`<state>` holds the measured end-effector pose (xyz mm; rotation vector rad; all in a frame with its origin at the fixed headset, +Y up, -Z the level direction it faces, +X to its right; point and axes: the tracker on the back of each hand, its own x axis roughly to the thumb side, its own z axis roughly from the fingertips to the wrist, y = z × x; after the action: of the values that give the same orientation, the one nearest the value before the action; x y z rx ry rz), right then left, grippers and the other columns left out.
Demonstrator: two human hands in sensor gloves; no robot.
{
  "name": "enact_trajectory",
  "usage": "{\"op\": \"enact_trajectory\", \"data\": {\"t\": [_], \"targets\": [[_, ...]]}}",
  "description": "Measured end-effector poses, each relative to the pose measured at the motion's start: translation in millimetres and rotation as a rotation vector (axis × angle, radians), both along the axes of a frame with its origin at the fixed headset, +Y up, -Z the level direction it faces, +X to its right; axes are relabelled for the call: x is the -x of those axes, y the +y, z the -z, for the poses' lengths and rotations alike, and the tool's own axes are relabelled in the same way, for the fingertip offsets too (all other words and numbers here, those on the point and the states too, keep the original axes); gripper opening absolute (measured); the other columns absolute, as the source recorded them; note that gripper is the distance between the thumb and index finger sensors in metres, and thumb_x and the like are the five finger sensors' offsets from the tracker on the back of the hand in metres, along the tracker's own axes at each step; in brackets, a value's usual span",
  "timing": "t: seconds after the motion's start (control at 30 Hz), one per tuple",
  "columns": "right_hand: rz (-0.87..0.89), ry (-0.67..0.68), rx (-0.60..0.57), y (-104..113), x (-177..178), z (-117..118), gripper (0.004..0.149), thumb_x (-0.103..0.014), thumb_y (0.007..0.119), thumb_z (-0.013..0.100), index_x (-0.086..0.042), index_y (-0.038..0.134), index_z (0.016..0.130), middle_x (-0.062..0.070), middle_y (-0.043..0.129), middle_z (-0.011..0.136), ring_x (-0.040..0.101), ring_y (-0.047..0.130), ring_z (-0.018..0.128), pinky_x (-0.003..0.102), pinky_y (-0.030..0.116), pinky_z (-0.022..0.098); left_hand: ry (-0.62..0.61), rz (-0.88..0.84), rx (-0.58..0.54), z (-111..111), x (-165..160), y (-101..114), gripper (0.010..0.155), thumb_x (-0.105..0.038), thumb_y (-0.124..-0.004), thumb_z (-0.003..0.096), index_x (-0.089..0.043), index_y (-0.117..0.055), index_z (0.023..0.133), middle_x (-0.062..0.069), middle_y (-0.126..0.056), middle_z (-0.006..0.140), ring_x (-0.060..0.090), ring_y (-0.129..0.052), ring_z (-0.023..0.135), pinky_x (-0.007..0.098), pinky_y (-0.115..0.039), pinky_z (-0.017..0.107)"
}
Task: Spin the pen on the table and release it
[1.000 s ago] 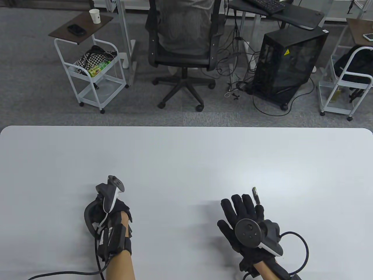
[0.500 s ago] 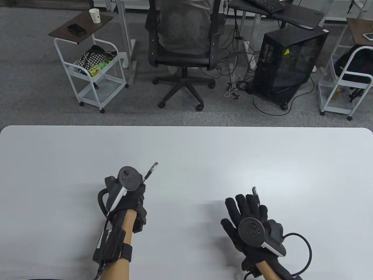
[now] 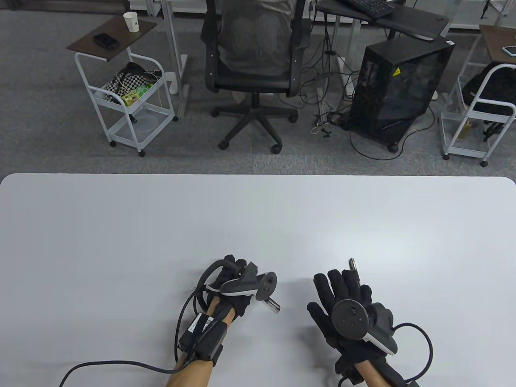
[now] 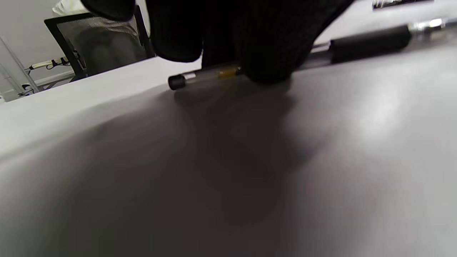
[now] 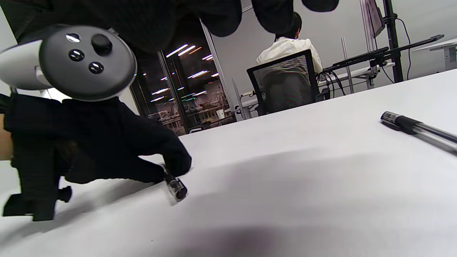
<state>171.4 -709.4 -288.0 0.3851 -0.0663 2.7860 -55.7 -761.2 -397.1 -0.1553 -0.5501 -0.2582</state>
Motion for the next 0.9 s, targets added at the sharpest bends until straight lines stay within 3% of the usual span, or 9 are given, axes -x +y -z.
{"op": "enact_trajectory", "data": {"t": [0.07,0.17,0.27,0.37,0.5,0.67,0.73,0.8,0.9], "targets": [[-0.001,0.005,0.005,-0.7,1.0,0.0,0.069,-0.055,0.059,0.061,-0.017,0.04,0.116,0.022,0.037,0.119,0.055,0.032,0.107,0.079,0.038,0.064,0.108,-0.028,0.035,3.6,5.2,4.1,0.047,-0.037,-0.088,0.0527,-0.044,-0.075,0.097,0.002,-0.093,0.094,0.035,-0.088,0.09,0.067,-0.058,0.072],[-0.01,0.005,0.012,-1.1,1.3,-0.1,0.069,-0.055,0.059,0.061,-0.017,0.039,0.116,0.022,0.037,0.119,0.055,0.031,0.107,0.079,0.038,0.064,0.26,-0.122,0.06,5.8,22.8,18.9,0.063,-0.048,-0.085,0.0516,-0.03,-0.064,0.108,0.001,-0.106,0.076,0.034,-0.1,0.077,0.066,-0.061,0.07],[0.0,0.001,0.016,-0.3,-0.1,-0.8,0.069,-0.055,0.059,0.061,-0.017,0.039,0.116,0.022,0.036,0.119,0.055,0.031,0.107,0.079,0.038,0.064,0.361,-0.317,0.083,-2.5,49.6,36.8,0.06,-0.049,-0.082,0.0524,-0.02,-0.073,0.104,0.002,-0.111,0.062,0.034,-0.106,0.065,0.066,-0.065,0.067],[0.001,-0.001,0.017,-0.1,-0.1,-0.6,0.069,-0.054,0.059,0.061,-0.017,0.039,0.116,0.022,0.036,0.119,0.055,0.031,0.107,0.079,0.038,0.064,0.421,-0.4,0.101,-21.0,79.8,52.6,0.056,-0.049,-0.081,0.0536,-0.02,-0.077,0.101,0.003,-0.112,0.059,0.034,-0.107,0.062,0.066,-0.066,0.066],[-0.01,-0.004,0.025,-0.9,-0.1,-0.9,0.069,-0.054,0.059,0.061,-0.016,0.039,0.116,0.022,0.036,0.119,0.055,0.031,0.107,0.079,0.038,0.064,0.454,-0.532,0.134,-51.8,117.3,61.7,0.057,-0.051,-0.076,0.0556,-0.023,-0.073,0.105,0.009,-0.104,0.081,0.041,-0.097,0.079,0.068,-0.061,0.068],[-0.015,-0.007,0.015,0.0,-0.3,-0.9,0.068,-0.054,0.06,0.061,-0.017,0.043,0.115,0.022,0.038,0.118,0.055,0.032,0.107,0.079,0.039,0.064,0.436,-0.882,0.136,-85.3,155.5,56.0,0.071,-0.055,-0.073,0.0569,-0.029,-0.046,0.117,0.021,-0.059,0.121,0.055,-0.062,0.105,0.075,-0.046,0.071],[-0.003,-0.01,-0.004,5.6,-0.3,-0.5,0.067,-0.054,0.061,0.061,-0.017,0.044,0.115,0.021,0.038,0.118,0.055,0.032,0.107,0.079,0.039,0.064,0.425,-1.004,0.115,-88.4,165.6,54.6,0.076,-0.057,-0.072,0.0567,-0.03,-0.036,0.118,0.019,-0.038,0.126,0.06,-0.046,0.109,0.077,-0.038,0.071],[0.034,-0.037,-0.059,21.0,-5.0,-1.4,0.067,-0.054,0.062,0.061,-0.016,0.047,0.115,0.021,0.042,0.118,0.055,0.034,0.107,0.078,0.04,0.065,0.421,-1.08,0.022,-87.8,172.8,51.8,0.076,-0.057,-0.072,0.0563,-0.031,-0.036,0.117,0.018,-0.035,0.126,0.06,-0.042,0.11,0.077,-0.036,0.07],[0.06,-0.08,-0.071,38.4,-15.1,0.4,0.069,-0.054,0.066,0.061,-0.016,0.048,0.115,0.021,0.044,0.118,0.056,0.036,0.107,0.079,0.044,0.065,0.414,-1.139,0.016,-85.0,176.3,48.7,0.076,-0.058,-0.072,0.0561,-0.031,-0.036,0.117,0.017,-0.033,0.126,0.059,-0.037,0.11,0.077,-0.031,0.07]]}}
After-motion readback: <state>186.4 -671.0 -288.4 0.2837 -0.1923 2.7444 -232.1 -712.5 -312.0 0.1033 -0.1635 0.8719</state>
